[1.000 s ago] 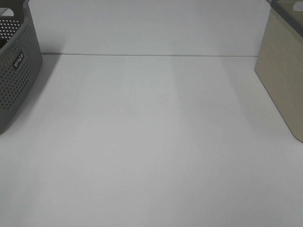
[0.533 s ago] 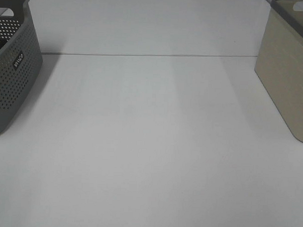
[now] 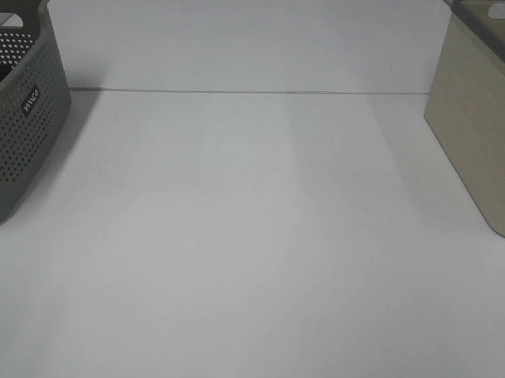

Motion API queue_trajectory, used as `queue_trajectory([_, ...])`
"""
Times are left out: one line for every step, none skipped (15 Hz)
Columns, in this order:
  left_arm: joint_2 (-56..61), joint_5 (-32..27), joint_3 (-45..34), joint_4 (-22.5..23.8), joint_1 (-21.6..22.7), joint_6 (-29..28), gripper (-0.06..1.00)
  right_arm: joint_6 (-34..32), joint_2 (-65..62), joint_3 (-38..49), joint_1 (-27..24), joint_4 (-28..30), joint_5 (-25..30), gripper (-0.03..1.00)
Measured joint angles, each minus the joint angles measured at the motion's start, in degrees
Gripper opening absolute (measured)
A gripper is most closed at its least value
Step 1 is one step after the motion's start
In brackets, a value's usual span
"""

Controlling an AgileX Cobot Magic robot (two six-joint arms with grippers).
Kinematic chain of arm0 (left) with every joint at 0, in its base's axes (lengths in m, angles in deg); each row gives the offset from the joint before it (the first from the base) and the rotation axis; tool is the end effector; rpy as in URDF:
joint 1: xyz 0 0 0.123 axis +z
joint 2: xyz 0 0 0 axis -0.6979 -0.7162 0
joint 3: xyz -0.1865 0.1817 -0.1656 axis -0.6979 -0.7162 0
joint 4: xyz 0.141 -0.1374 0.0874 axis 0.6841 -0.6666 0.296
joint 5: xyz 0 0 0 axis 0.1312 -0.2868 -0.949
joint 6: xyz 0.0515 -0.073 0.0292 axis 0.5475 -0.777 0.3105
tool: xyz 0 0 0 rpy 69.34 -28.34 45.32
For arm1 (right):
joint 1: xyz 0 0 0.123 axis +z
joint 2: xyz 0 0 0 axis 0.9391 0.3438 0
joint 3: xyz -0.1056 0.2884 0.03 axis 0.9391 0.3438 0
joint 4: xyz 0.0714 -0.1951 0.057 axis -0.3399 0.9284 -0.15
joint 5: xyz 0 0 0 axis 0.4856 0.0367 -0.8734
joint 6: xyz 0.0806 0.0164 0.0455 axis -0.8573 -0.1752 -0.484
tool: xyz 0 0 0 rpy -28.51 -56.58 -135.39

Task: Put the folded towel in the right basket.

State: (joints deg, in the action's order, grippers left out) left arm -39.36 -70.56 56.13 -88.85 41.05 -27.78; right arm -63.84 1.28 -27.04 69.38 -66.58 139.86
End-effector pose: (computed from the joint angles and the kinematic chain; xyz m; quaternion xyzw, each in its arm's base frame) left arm -0.0595 -0.0044 0.2590 0.0663 0.8467 -0.0364 0.5267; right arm -0.0605 0.0070 0.2588 -0.0366 0.8516 0.0135 0.5228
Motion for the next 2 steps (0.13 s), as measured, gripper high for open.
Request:
queue_trajectory([0.00, 0.00, 0.00, 0.00, 0.00, 0.00, 0.98, 0.00, 0.00, 0.00, 0.00, 0.00, 0.00, 0.53])
queue_trajectory([0.00, 0.00, 0.00, 0.00, 0.00, 0.00, 0.98, 0.00, 0.00, 0.00, 0.00, 0.00, 0.00, 0.53])
